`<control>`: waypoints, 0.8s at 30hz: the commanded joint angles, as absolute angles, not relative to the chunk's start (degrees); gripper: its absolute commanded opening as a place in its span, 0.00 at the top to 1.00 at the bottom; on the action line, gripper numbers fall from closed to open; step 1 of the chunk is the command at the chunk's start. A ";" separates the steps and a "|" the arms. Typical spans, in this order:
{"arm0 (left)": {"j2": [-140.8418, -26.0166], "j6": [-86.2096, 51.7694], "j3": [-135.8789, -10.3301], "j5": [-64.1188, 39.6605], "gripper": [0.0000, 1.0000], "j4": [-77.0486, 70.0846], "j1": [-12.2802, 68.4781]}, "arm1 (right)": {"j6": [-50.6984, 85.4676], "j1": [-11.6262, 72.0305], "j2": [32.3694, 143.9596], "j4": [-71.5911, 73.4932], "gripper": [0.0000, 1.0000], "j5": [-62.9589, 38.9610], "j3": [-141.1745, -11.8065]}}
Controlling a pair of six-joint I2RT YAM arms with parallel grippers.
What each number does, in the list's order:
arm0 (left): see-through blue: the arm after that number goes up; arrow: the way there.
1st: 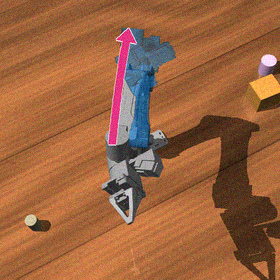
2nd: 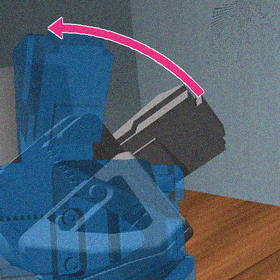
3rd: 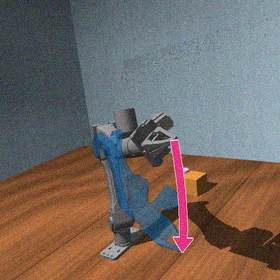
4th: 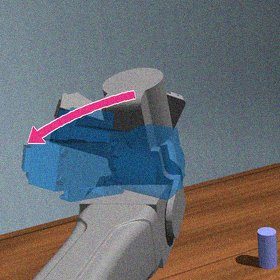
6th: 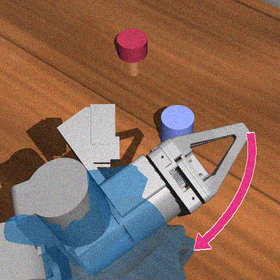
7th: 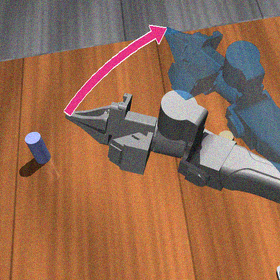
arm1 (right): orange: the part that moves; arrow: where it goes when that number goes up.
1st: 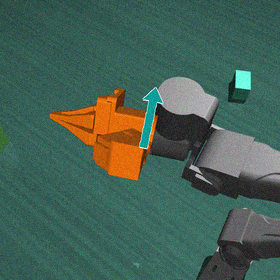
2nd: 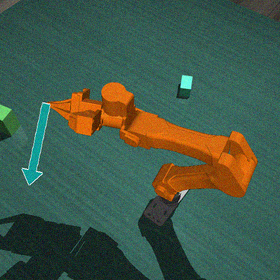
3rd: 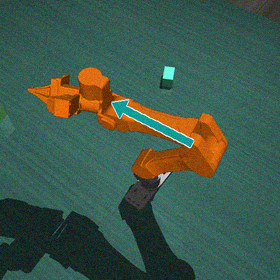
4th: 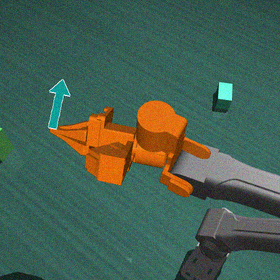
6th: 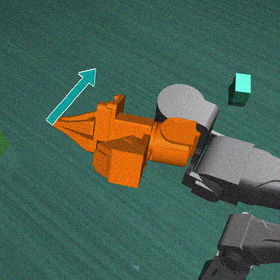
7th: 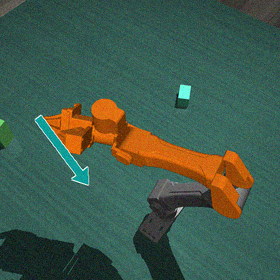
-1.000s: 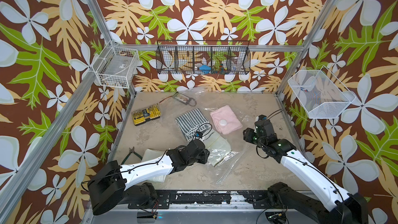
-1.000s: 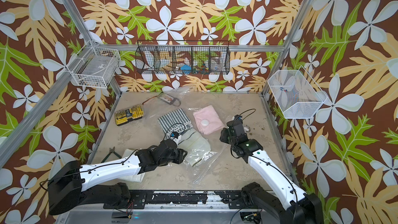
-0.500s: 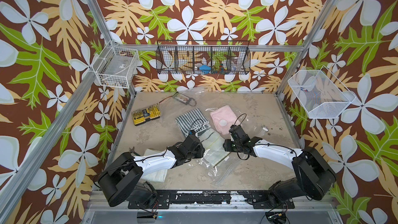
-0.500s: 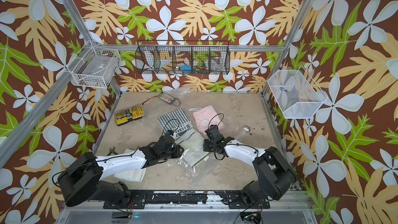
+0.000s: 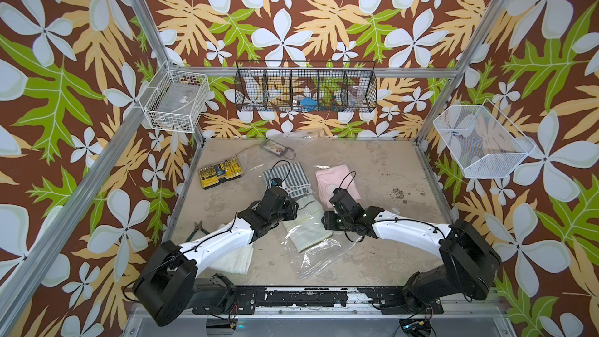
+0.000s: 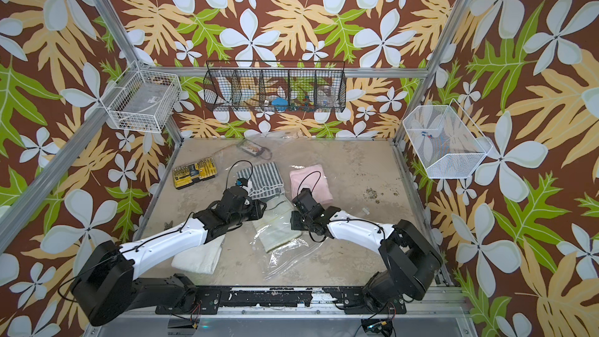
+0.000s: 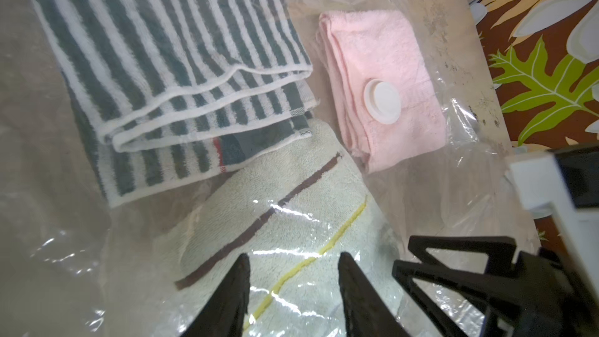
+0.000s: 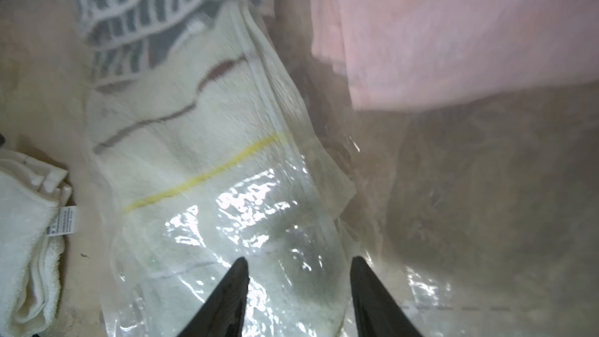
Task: Place the folded towel into the vacuum bag
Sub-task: Adjust the vacuum bag at the center of the board, then pick up the towel from the center of the board.
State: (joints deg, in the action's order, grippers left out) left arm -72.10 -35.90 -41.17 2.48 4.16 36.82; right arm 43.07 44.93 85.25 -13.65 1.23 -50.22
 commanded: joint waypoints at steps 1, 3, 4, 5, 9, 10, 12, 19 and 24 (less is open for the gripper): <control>-68.62 -32.31 -44.25 6.86 0.53 11.36 36.49 | 39.92 47.39 84.53 -20.74 0.45 5.57 -55.33; -67.06 -30.36 -47.14 8.88 0.52 14.57 35.92 | 40.68 49.61 85.34 -20.76 0.45 2.92 -57.99; -66.53 -29.38 -48.75 9.56 0.52 16.11 35.35 | 41.68 51.33 86.11 -19.83 0.45 1.52 -58.99; -66.22 -28.57 -50.07 9.98 0.52 17.22 34.64 | 42.63 52.95 87.02 -18.76 0.44 0.25 -59.71; -65.01 -25.84 -54.85 10.93 0.52 20.75 31.39 | 47.11 58.86 94.68 -13.38 0.42 -7.08 -64.51; -64.72 -25.22 -55.59 11.08 0.52 21.06 30.60 | 48.53 59.82 97.30 -11.16 0.41 -9.58 -65.45; -64.38 -24.41 -56.57 11.18 0.52 21.44 29.21 | 51.47 61.20 101.18 -7.16 0.40 -13.72 -67.20; -63.57 -23.29 -58.22 10.69 0.52 21.97 26.81 | 57.40 63.90 113.03 -4.01 0.36 -18.90 -77.11; -62.72 -23.38 -58.49 10.09 0.52 21.97 26.72 | 62.63 65.14 118.44 -1.42 0.36 -21.01 -79.27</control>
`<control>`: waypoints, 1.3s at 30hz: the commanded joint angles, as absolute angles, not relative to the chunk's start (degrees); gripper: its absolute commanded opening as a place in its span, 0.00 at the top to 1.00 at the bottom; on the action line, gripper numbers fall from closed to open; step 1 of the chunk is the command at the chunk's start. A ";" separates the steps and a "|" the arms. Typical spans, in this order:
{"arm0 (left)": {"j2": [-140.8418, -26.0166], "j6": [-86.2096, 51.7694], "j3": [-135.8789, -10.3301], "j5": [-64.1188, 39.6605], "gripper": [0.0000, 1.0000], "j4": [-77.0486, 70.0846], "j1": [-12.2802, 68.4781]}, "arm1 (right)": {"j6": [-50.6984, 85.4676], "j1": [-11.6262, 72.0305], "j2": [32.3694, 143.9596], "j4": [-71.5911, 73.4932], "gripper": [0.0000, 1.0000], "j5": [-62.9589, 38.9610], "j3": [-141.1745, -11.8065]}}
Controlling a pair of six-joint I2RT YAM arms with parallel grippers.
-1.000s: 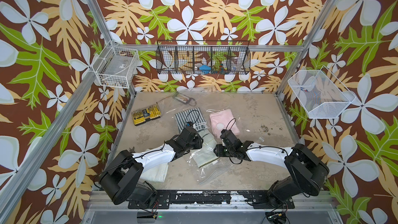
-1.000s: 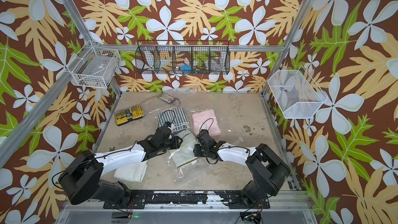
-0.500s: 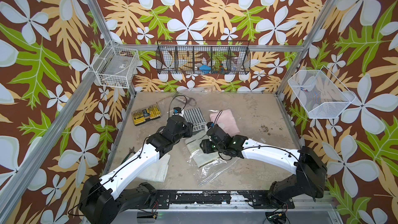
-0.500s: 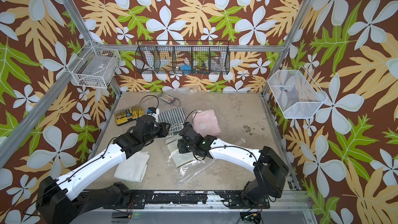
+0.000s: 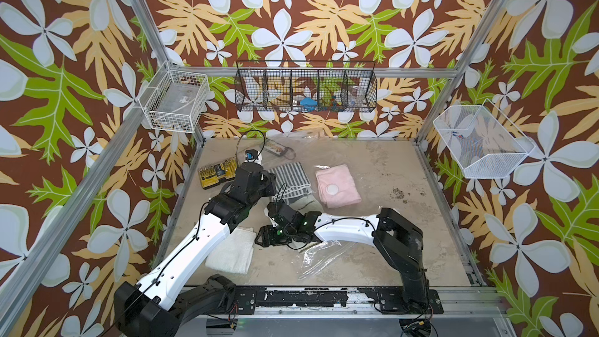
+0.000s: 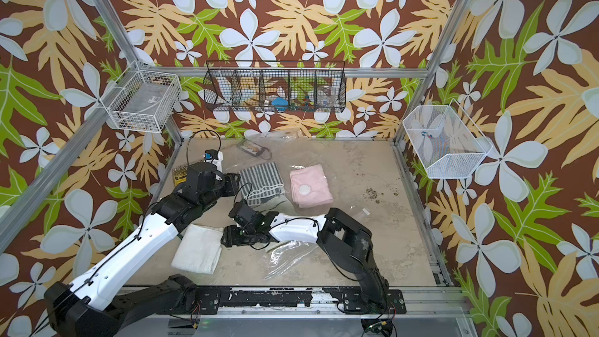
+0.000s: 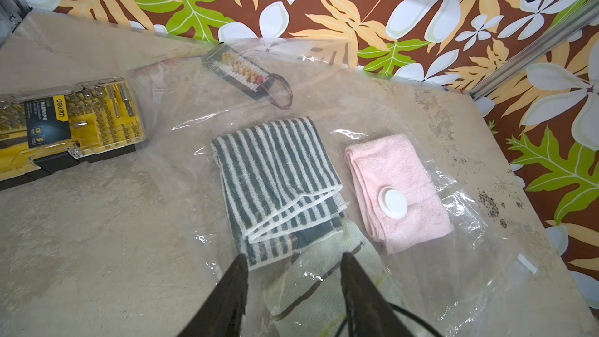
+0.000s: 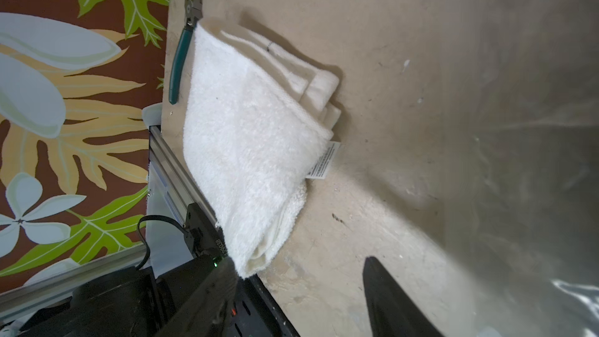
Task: Place the folded towel into the vacuum bag
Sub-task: Pick up the towel from the center of the board.
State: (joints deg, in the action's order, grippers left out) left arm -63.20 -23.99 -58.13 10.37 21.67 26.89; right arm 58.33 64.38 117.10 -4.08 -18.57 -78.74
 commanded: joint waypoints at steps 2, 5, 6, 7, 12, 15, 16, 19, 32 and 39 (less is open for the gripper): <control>-62.58 -23.47 -58.33 9.80 0.52 21.88 26.74 | 63.53 65.35 120.41 -1.17 0.36 -22.69 -80.82; -62.58 -23.55 -58.18 9.36 0.52 21.60 26.73 | 65.32 65.64 123.01 -0.22 0.36 -25.39 -82.34; -62.67 -23.60 -58.18 9.18 0.52 21.53 26.72 | 66.28 65.64 123.65 0.48 0.36 -25.99 -82.35; -62.73 -23.64 -58.13 9.00 0.52 21.46 26.72 | 67.29 65.66 124.12 1.38 0.36 -26.55 -82.20; -62.75 -23.73 -58.25 8.52 0.52 21.15 26.72 | 70.58 65.95 126.50 4.08 0.37 -28.44 -82.22; -62.75 -23.90 -58.25 8.18 0.52 20.92 26.76 | 72.43 65.96 128.87 5.81 0.38 -30.05 -83.54; -62.83 -23.91 -58.21 7.99 0.52 20.84 26.73 | 72.84 66.01 129.76 6.19 0.39 -30.58 -84.25; -62.76 -23.99 -58.20 7.79 0.51 20.83 26.76 | 73.15 66.05 131.76 6.09 0.44 -31.37 -86.48; -61.36 -22.86 -66.78 7.14 0.52 25.49 26.72 | 41.59 64.69 116.85 -12.67 0.90 -16.81 -92.18; -60.72 -24.31 -70.34 0.32 0.51 25.31 26.81 | 30.19 58.05 95.67 -19.28 0.92 -16.87 -75.77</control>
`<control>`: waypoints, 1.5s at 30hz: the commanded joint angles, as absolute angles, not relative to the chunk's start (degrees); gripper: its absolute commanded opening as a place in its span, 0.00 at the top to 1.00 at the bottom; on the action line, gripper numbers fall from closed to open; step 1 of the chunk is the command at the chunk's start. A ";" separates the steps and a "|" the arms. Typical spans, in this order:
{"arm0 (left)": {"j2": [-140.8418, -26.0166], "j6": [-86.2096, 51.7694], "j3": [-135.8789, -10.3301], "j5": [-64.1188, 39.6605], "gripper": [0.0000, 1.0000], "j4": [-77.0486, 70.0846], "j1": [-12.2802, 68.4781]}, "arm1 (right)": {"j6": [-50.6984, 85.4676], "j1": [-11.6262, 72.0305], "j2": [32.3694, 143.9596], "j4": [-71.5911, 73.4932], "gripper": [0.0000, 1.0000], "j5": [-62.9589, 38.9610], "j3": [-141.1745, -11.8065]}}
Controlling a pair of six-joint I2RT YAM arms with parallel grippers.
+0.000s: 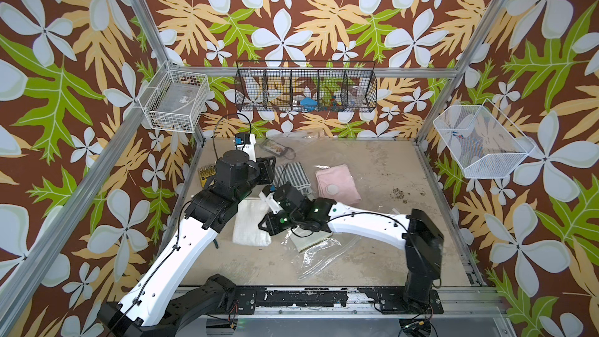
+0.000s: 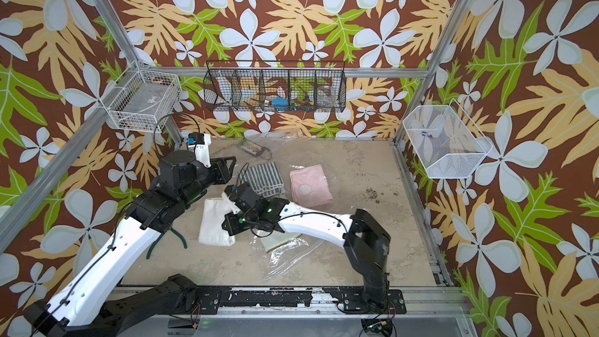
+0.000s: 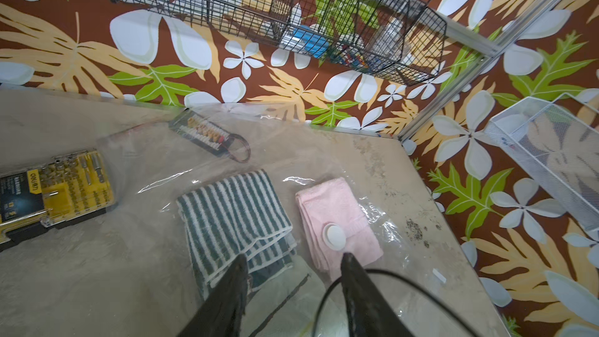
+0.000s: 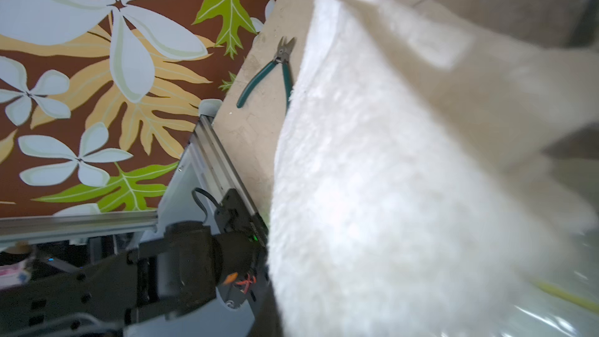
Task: Place the folded towel into the vacuum bag
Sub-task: Pick up the towel from the center of the board, then place the towel in the vacuum bag, then pick up the towel from the vacuum bag.
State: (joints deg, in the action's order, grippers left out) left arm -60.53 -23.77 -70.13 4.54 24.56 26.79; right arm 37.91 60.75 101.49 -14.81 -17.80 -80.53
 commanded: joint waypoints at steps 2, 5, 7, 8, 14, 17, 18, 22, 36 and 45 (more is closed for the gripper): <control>-61.38 -25.46 -69.18 -1.72 0.51 24.03 26.97 | 29.01 54.36 91.25 -20.82 0.91 -19.02 -69.87; -62.90 -27.52 -66.33 -2.87 0.51 21.00 29.56 | 27.04 47.68 88.06 -22.25 0.90 -23.06 -60.66; -64.28 -28.65 -64.55 -2.54 0.51 19.15 32.46 | 26.01 42.62 87.74 -22.26 0.88 -26.24 -55.09; -65.17 -29.40 -63.41 -2.70 0.51 18.18 33.88 | 25.72 40.14 87.72 -22.18 0.88 -26.07 -52.30; -67.45 -33.31 -55.83 -4.55 0.51 13.31 37.68 | 24.40 32.48 86.47 -21.80 0.59 -22.17 -47.68; -67.37 -33.52 -52.98 -4.66 0.51 13.17 37.88 | 26.95 31.66 84.43 -19.34 0.47 -25.30 -47.29; -67.10 -33.57 -52.01 -4.72 0.51 13.31 37.96 | 28.51 31.64 83.45 -18.36 0.45 -26.37 -46.56; -66.30 -33.64 -47.13 -6.02 0.49 13.23 38.51 | 34.76 31.64 80.19 -14.69 0.43 -26.31 -41.95; -76.20 -34.81 -35.58 -9.14 0.54 3.93 44.71 | 43.43 31.82 81.96 -3.57 0.54 -26.27 -36.68; -69.88 -34.29 -37.42 -9.64 0.63 10.34 48.21 | 31.76 33.07 85.84 -19.19 0.80 -12.84 -50.53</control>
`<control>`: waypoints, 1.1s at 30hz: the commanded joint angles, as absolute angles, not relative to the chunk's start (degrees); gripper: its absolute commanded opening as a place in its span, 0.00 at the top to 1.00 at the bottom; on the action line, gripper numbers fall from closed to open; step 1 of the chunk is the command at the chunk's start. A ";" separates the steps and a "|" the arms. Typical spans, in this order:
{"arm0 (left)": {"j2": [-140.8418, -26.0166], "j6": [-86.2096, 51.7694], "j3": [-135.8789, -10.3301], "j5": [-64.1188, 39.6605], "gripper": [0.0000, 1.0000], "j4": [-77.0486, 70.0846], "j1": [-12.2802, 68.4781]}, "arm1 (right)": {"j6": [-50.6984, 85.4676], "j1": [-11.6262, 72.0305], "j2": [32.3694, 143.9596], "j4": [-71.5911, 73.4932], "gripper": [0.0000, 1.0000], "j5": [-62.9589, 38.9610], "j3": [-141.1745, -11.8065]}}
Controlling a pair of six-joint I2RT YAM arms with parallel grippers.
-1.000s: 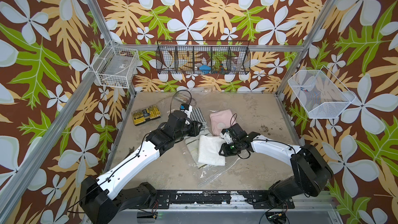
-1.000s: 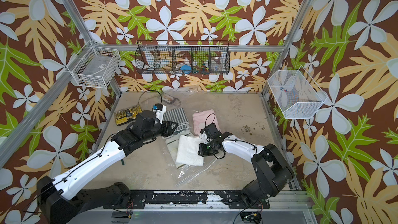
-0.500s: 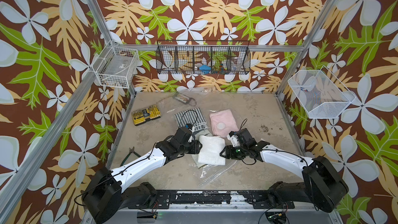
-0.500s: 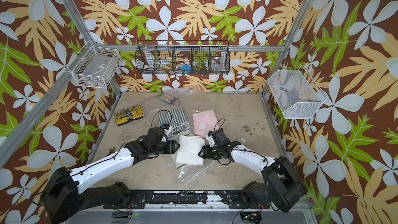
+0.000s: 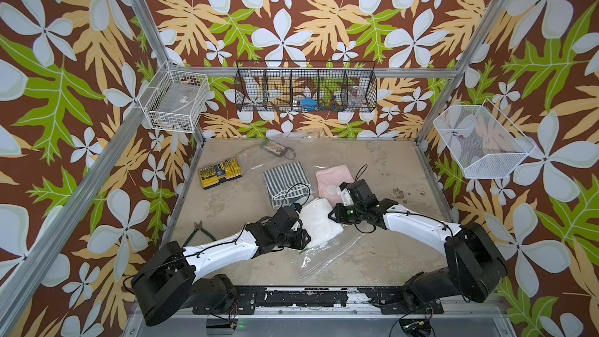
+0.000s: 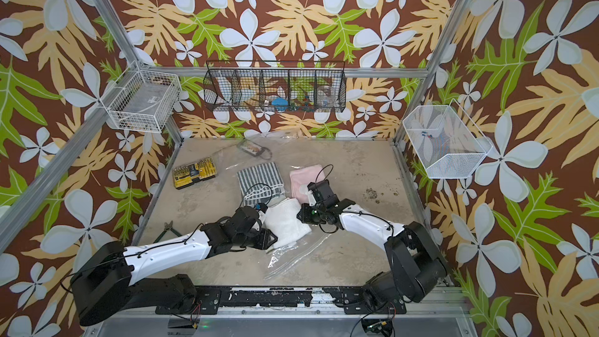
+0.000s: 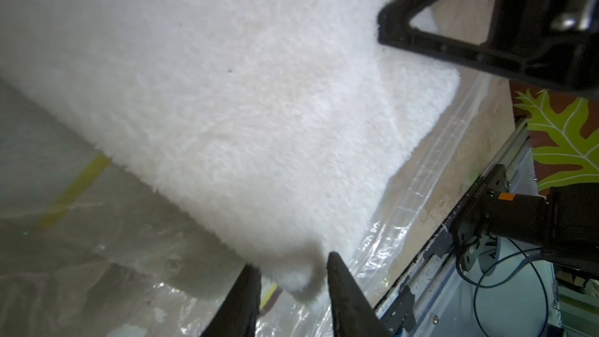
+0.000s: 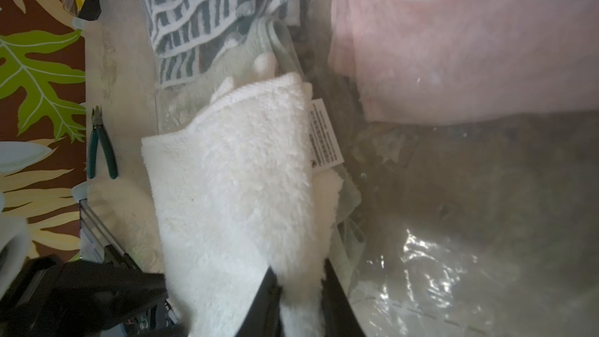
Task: Place the folded towel into the vacuum bag
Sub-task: Pick up the towel from the vacuum bag.
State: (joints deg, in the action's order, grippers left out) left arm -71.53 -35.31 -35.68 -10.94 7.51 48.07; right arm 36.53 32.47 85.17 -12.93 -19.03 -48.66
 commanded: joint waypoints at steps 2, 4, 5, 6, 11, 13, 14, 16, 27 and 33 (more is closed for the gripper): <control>-69.80 -33.02 -40.31 -5.49 0.63 13.16 48.21 | 30.59 34.36 86.62 -20.62 0.81 -9.91 -51.67; -71.65 -32.16 -43.06 -4.33 0.64 13.04 48.11 | 30.27 35.36 87.46 -21.01 0.81 -8.39 -51.94; -73.34 -32.12 -44.61 -5.07 0.64 12.14 48.16 | 30.35 35.78 87.85 -20.93 0.81 -8.11 -51.92; -75.00 -32.23 -45.82 -6.22 0.65 11.17 48.14 | 30.50 36.11 88.18 -20.92 0.81 -7.78 -51.88; -82.33 -33.35 -48.19 -9.65 0.73 3.39 46.87 | 31.33 37.65 87.68 -20.88 0.81 -6.84 -51.80; -84.64 -33.66 -48.34 -10.69 0.77 1.64 45.14 | 31.46 37.77 87.15 -20.92 0.81 -6.87 -51.57; -85.70 -33.91 -48.34 -11.00 0.79 0.59 44.33 | 31.53 37.78 86.94 -20.92 0.81 -6.99 -51.46; -87.64 -34.18 -48.55 -11.91 0.81 -1.24 43.26 | 31.47 38.03 86.82 -21.08 0.81 -7.04 -51.63; -94.83 -35.23 -45.67 -12.24 0.85 -8.07 43.07 | 34.99 48.76 90.57 -25.86 0.81 0.29 -60.91; -91.44 -34.77 -44.76 -11.25 0.85 -6.53 42.91 | 39.69 51.15 95.74 -18.86 0.84 -1.34 -57.36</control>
State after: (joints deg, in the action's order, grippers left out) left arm -93.19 -34.83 -44.88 -10.96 -5.93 42.98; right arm 36.32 50.81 94.39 -21.65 -0.47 -59.24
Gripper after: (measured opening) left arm 0.149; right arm 0.161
